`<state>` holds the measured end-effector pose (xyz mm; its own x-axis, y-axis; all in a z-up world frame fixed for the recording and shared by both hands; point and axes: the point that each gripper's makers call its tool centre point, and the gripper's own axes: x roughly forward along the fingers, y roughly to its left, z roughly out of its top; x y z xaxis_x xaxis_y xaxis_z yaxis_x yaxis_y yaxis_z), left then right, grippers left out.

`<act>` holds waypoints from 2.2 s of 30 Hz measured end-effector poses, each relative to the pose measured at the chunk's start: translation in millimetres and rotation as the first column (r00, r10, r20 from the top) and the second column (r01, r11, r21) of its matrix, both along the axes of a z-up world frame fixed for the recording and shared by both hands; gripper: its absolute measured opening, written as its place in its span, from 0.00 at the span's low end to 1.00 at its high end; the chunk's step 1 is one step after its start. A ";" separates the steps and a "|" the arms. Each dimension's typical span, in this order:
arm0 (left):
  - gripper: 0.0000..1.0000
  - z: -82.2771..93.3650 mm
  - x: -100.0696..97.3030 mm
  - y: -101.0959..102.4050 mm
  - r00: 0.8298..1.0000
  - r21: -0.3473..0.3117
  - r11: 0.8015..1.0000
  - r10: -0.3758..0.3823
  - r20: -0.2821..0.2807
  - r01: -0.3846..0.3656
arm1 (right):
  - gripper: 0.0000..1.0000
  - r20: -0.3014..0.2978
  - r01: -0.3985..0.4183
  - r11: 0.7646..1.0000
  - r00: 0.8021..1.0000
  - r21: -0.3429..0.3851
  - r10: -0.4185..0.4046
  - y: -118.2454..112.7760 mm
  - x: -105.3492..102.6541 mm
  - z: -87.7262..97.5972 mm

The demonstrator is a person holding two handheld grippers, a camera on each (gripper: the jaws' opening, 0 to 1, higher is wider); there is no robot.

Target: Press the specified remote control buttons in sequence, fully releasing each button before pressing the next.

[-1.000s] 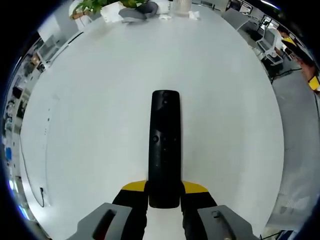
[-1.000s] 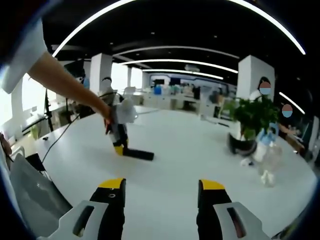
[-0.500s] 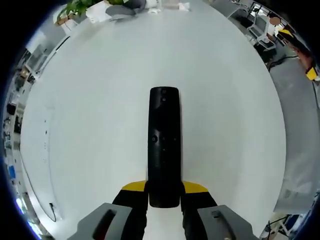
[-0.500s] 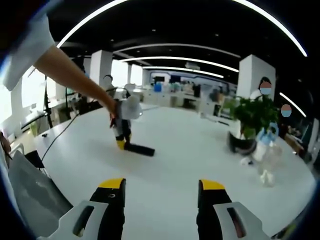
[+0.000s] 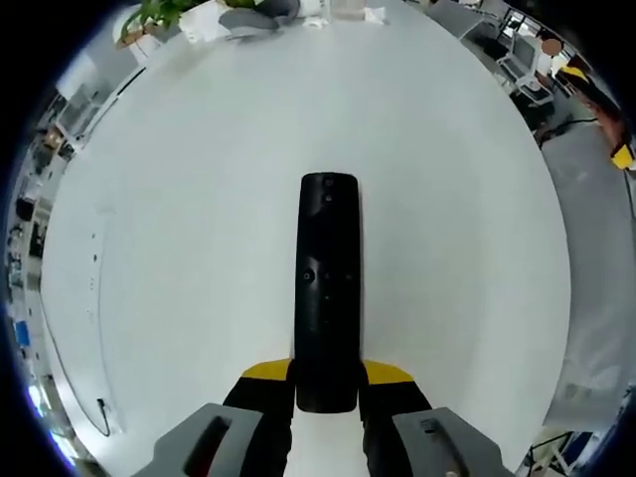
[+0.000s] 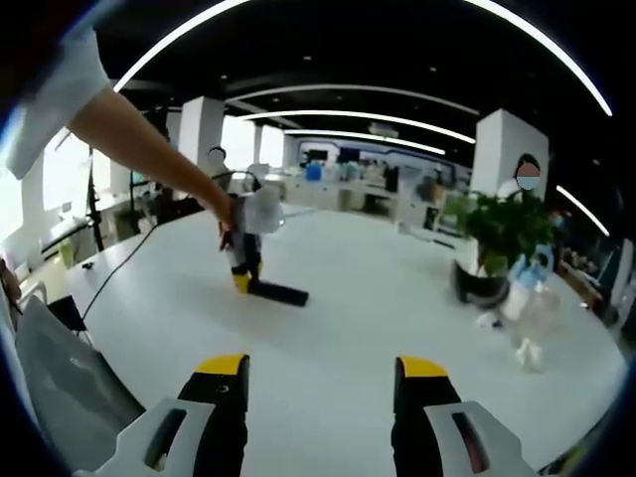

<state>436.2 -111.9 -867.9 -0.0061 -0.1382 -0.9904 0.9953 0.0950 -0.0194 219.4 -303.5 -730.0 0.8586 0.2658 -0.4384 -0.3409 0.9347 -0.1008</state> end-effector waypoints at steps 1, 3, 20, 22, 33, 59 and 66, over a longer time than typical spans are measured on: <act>0.24 -0.1 1.6 -0.2 1.000 0.007 1.000 -0.002 -0.001 0.002 | 0.57 0.000 0.001 1.000 1.000 -0.001 -0.001 -0.3 0.1 -0.1; 0.24 -0.2 3.6 0.2 1.000 0.015 1.000 -0.011 -0.002 0.011 | 0.57 0.000 0.003 1.000 1.000 -0.001 -0.003 -0.8 0.3 -0.4; 0.24 0.0 25.7 1.7 0.999 0.022 0.999 -0.041 0.003 0.041 | 0.58 -0.004 -0.006 1.000 1.000 0.005 0.006 1.5 0.2 -0.5; 0.24 0.5 28.2 2.0 0.999 0.018 0.999 -0.040 0.002 0.040 | 0.58 -0.007 -0.004 1.000 1.000 0.004 0.004 1.0 0.2 -1.0; 0.25 0.4 32.6 1.7 0.999 0.027 0.999 -0.034 0.009 0.034 | 0.57 -0.014 0.001 1.000 1.000 -0.007 -0.001 0.1 0.4 -2.9; 0.36 13.8 37.9 12.3 0.879 -0.084 0.965 0.261 0.400 -0.248 | 0.59 0.024 0.006 1.000 1.000 0.025 -0.006 -0.8 0.8 6.1; 0.52 18.1 30.4 24.1 0.780 -0.262 0.864 0.501 0.374 -0.429 | 0.59 0.039 0.025 0.999 0.999 0.040 -0.026 -4.9 1.7 9.5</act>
